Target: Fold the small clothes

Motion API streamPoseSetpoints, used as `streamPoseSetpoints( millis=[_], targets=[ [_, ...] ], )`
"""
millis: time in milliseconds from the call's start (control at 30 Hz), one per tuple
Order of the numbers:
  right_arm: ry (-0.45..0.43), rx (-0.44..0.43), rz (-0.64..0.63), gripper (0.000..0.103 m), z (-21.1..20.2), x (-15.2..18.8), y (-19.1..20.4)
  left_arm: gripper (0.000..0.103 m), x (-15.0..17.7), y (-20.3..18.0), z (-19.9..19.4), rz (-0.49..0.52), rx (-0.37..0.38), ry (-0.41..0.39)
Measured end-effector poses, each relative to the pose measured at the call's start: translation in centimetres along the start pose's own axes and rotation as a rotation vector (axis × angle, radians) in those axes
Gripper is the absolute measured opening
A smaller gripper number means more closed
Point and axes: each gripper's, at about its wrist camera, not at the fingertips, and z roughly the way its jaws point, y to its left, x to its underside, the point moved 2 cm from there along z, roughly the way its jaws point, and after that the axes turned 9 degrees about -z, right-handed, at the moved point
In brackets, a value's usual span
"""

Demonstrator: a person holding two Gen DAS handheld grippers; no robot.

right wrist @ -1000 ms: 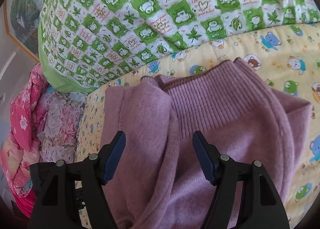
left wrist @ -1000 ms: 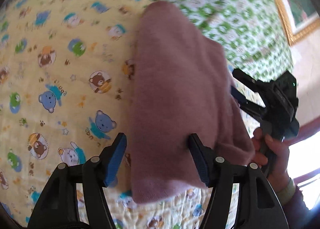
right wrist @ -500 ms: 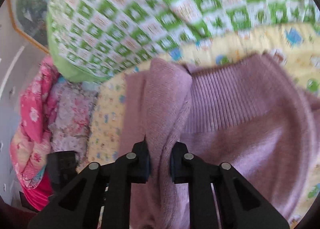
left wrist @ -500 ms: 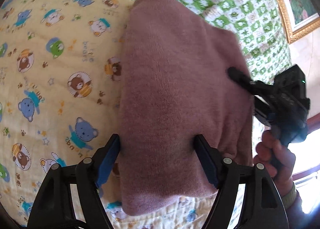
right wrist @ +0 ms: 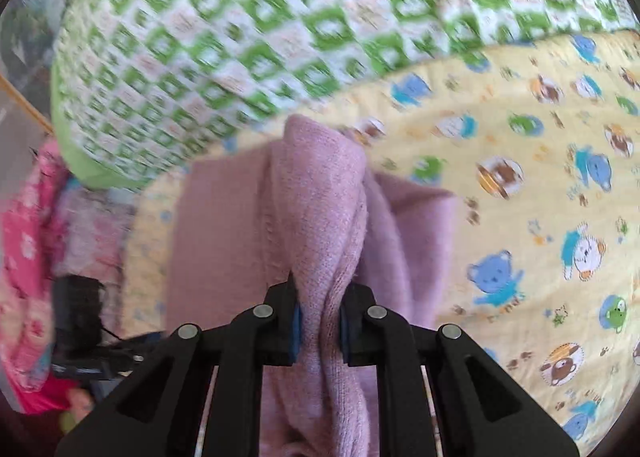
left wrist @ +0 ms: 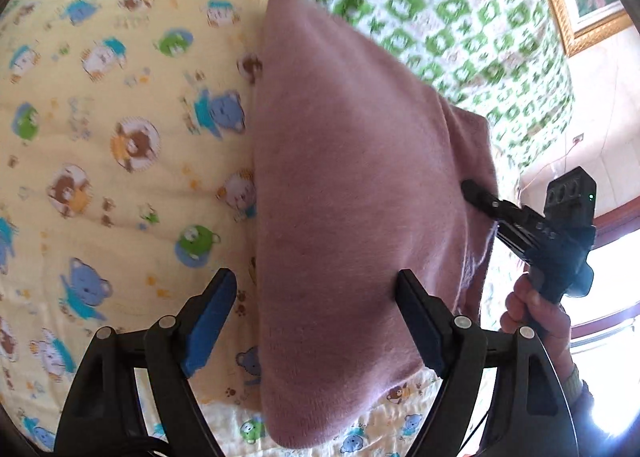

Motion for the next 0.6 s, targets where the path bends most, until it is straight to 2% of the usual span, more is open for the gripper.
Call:
streamPoseSetpoints(
  millis=[133, 267, 367, 467, 500, 600],
  targets=[
    [-0.001, 0.000, 0.043, 0.017, 1.1, 1.1, -1.4, 0.082, 0.4, -0.3, 1.3, 0.017, -0.020, 0.017],
    [-0.015, -0.008, 0.089, 0.039, 0.5, 1.4, -1.6, 0.082, 0.5, -0.3, 2.0, 0.023, -0.031, 0.027],
    [-0.064, 0.032, 0.066, 0.046, -2.0, 2.2, -0.4, 0.082, 0.6, -0.4, 1.9, 0.021, -0.029, 0.027],
    [-0.099, 0.004, 0.016, 0.046, -4.8, 3.9, 1.5, 0.082, 1.2, 0.2, 0.9, 0.021, -0.024, 0.022],
    [-0.089, -0.026, -0.020, 0.046, -5.5, 4.9, 2.6, 0.082, 1.5, 0.3, 0.7, 0.018, -0.018, 0.025],
    [-0.027, -0.038, -0.087, 0.046, -5.9, 7.1, 4.5, 0.082, 2.6, 0.7, 0.3, 0.012, -0.017, 0.037]
  ],
)
